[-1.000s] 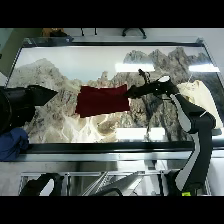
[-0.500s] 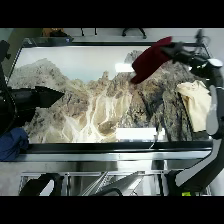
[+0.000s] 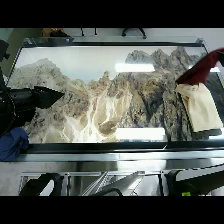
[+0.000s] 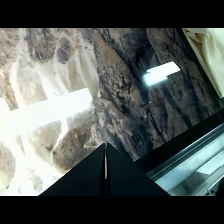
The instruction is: Fold the shirts.
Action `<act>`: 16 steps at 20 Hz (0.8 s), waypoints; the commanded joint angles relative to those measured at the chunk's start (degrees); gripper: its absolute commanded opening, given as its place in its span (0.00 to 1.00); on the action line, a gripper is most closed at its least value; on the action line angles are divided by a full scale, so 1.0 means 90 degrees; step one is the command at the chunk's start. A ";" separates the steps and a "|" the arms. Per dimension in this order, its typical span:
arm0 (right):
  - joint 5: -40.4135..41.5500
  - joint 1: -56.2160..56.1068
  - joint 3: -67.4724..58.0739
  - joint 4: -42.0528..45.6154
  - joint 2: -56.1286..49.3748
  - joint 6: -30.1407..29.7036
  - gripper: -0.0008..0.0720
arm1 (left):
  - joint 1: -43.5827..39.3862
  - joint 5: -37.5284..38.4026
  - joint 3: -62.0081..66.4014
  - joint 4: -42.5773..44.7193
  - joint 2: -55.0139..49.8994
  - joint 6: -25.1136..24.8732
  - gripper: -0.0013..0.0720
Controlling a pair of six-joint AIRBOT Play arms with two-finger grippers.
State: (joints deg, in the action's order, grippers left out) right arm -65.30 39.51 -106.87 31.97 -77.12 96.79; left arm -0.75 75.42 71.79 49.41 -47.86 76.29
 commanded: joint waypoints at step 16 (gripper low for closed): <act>-0.3672 0.0823 0.0792 0.3886 0.1105 0.2052 0.04 | -0.0005 0.0151 0.0000 0.0005 0.0005 -0.0051 0.04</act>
State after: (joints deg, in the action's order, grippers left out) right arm -94.15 46.94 -103.37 64.75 -67.59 116.95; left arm -0.75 76.14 71.79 49.41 -47.86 76.20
